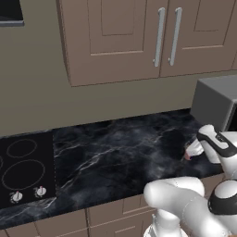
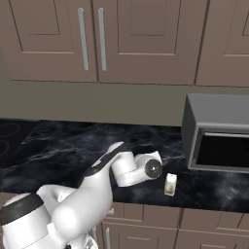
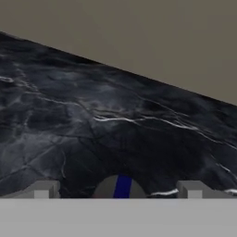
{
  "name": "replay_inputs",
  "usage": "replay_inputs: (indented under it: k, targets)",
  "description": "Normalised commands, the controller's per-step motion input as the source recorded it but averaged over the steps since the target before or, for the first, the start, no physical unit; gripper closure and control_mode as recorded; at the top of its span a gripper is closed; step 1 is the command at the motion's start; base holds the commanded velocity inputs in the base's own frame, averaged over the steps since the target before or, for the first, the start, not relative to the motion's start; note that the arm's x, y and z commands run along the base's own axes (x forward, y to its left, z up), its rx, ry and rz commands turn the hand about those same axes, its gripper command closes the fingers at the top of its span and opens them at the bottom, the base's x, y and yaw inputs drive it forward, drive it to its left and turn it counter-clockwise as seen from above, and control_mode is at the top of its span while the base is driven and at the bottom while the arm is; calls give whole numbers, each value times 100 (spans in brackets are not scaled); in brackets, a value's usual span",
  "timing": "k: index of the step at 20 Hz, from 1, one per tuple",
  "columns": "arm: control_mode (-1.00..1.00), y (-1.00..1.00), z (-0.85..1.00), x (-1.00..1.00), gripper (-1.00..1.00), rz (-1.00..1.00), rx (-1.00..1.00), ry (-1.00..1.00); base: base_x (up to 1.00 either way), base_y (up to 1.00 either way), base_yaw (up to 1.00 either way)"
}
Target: Move the drinks to the dining counter.
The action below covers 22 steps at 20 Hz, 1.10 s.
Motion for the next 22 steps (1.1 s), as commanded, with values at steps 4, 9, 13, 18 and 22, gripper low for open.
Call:
replay_inputs:
  k: [4,9,13,18,22]
  targets:
    - [-100,-28,-11,4,-100,0,0,9,0,0,0]
    - [-100,-45,-19,0,-100,0,0,8,0,0,0]
    - [-100,-11,-12,0,-100,0,0,7,0,0,0]
    - [-100,7,-1,0,-100,0,0,2,0,0,0]
    - [-100,39,0,-1,-100,0,-2,0,0,0,0]
